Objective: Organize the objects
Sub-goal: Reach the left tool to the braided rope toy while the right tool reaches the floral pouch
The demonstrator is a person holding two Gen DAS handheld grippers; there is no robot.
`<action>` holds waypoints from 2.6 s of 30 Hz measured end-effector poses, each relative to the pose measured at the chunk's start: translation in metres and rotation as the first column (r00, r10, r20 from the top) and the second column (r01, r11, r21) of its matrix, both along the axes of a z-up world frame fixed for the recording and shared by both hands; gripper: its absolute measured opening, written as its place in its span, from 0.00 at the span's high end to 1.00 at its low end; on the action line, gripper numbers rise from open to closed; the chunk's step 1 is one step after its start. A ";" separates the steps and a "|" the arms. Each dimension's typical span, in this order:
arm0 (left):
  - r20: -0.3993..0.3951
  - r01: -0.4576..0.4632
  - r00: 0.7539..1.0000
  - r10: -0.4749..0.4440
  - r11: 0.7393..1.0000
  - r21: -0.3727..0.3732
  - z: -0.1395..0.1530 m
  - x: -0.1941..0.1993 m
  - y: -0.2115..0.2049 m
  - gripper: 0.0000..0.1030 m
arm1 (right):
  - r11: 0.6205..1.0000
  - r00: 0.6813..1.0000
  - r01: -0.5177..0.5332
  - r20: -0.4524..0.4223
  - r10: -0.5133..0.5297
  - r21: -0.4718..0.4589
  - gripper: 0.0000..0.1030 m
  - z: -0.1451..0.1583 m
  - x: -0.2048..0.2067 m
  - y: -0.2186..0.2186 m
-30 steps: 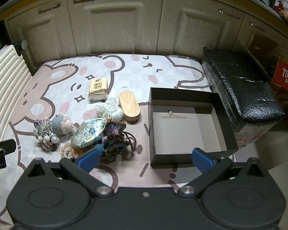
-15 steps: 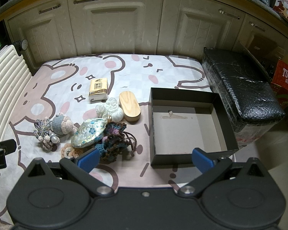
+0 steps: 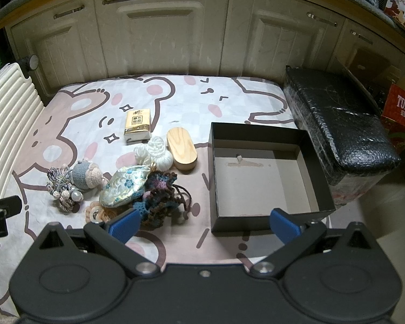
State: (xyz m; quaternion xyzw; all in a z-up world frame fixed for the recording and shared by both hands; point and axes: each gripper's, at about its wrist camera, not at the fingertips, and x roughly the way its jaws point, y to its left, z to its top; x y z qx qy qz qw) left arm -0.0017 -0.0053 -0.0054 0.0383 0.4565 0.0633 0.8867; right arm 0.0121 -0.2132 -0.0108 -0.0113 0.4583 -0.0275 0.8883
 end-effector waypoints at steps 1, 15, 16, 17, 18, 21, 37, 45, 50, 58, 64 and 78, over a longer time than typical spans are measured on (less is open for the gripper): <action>0.000 -0.002 1.000 0.002 1.000 0.000 0.000 0.000 -0.001 0.00 | 1.000 1.000 0.001 0.002 -0.001 0.001 0.00 0.000 0.000 0.000; 0.052 -0.013 0.999 0.015 0.999 -0.053 0.022 -0.004 0.004 0.00 | 0.999 0.994 0.048 0.098 -0.048 0.006 0.00 0.021 -0.007 -0.004; 0.056 -0.020 0.998 0.023 0.998 -0.056 0.025 -0.003 0.005 0.00 | 0.999 0.993 0.049 0.106 -0.049 0.002 0.00 0.024 -0.006 -0.003; 0.060 -0.026 0.998 0.029 0.998 -0.055 0.027 -0.001 0.006 0.00 | 0.998 0.992 0.060 0.111 -0.060 0.003 0.00 0.026 -0.004 -0.002; 0.065 -0.027 0.997 0.031 0.998 -0.052 0.030 0.000 0.007 0.00 | 0.998 0.992 0.059 0.116 -0.059 0.003 0.00 0.029 -0.002 -0.002; 0.085 -0.026 0.996 0.029 0.999 -0.038 0.041 0.006 0.007 0.00 | 0.997 0.989 0.071 0.127 -0.071 0.002 0.00 0.037 0.007 0.002; 0.175 -0.080 0.981 0.077 0.997 0.013 0.078 0.063 0.017 0.00 | 1.000 0.984 0.011 0.180 -0.015 0.020 0.00 0.057 0.070 0.031; 0.145 -0.119 0.983 0.111 0.992 0.041 0.046 0.090 0.024 0.00 | 0.994 0.986 0.008 0.163 -0.025 0.105 0.00 0.022 0.092 0.034; 0.089 -0.121 0.989 0.118 0.992 0.032 0.014 0.100 0.034 0.00 | 0.990 0.992 0.007 0.127 -0.026 0.143 0.00 -0.007 0.102 0.032; -0.036 -0.114 0.993 0.115 0.993 0.020 -0.045 0.111 0.047 0.00 | 0.987 0.996 -0.039 0.084 0.025 0.157 0.00 -0.041 0.117 0.037; -0.116 -0.144 0.983 0.140 0.989 -0.033 -0.074 0.114 0.058 0.00 | 0.988 0.995 -0.072 0.082 0.061 0.137 0.00 -0.058 0.120 0.041; -0.284 -0.239 0.938 0.198 0.964 -0.119 -0.121 0.124 0.053 0.05 | 0.945 0.947 -0.318 -0.025 0.321 0.079 0.00 -0.083 0.111 0.059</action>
